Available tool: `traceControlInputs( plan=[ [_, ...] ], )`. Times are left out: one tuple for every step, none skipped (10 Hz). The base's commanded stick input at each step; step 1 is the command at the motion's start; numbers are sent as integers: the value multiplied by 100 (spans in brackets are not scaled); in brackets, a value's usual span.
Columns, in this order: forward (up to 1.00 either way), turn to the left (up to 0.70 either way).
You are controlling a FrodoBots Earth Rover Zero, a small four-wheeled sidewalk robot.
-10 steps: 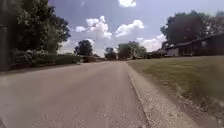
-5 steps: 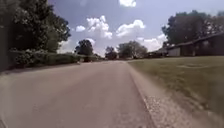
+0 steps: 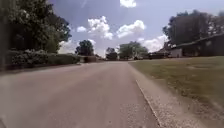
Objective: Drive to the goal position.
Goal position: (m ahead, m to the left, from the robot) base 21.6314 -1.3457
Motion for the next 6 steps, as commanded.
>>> traceControlInputs(
  plan=[
    [70,0],
    [70,0],
    [70,0],
    [70,0],
    [70,0],
    [70,0]
  ],
)
